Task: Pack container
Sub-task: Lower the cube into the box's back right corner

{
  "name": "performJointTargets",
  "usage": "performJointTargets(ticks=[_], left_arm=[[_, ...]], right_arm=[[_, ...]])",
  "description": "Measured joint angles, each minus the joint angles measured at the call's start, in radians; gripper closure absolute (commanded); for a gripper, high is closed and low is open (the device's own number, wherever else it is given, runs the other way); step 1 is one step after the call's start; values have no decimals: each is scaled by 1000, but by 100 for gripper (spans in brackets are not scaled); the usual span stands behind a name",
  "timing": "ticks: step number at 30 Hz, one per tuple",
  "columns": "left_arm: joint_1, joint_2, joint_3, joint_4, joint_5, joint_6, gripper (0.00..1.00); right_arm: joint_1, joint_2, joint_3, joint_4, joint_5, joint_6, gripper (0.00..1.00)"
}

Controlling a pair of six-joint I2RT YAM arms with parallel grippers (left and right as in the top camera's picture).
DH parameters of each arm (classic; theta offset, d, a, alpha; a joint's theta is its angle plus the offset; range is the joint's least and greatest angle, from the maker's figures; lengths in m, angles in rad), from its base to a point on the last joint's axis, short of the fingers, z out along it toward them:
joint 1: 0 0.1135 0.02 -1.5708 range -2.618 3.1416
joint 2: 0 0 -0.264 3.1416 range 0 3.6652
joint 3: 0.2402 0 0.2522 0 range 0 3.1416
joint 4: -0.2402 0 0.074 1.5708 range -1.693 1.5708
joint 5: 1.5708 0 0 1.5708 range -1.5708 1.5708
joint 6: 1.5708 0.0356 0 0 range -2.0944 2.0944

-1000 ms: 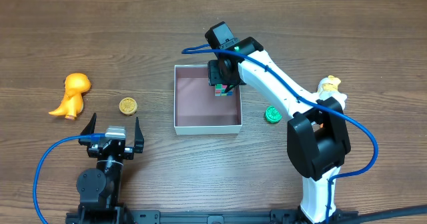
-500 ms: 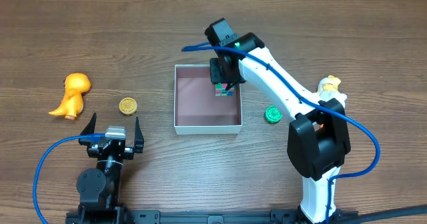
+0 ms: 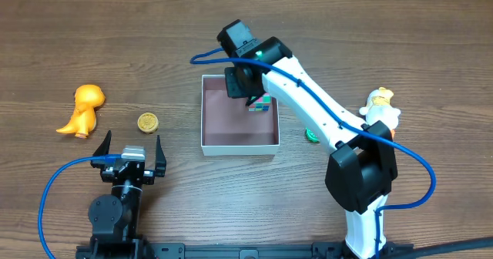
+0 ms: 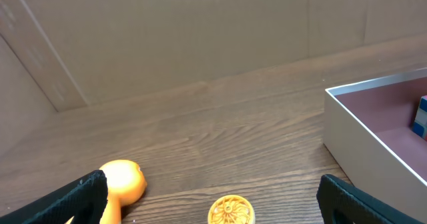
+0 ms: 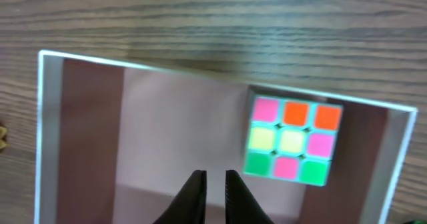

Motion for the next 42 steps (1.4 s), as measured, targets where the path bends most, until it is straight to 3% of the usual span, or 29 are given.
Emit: performJointTargets(ticks=[4,14,42], left_arm=[[0,0,0,0,0,0,0],[0,0,0,0,0,0,0],[0,0,0,0,0,0,0]], right_arm=[[3,0,-10,11,-5,0,96],[3,0,-138,106,-5,0,96],[2,0,-220,228,39,0,96]])
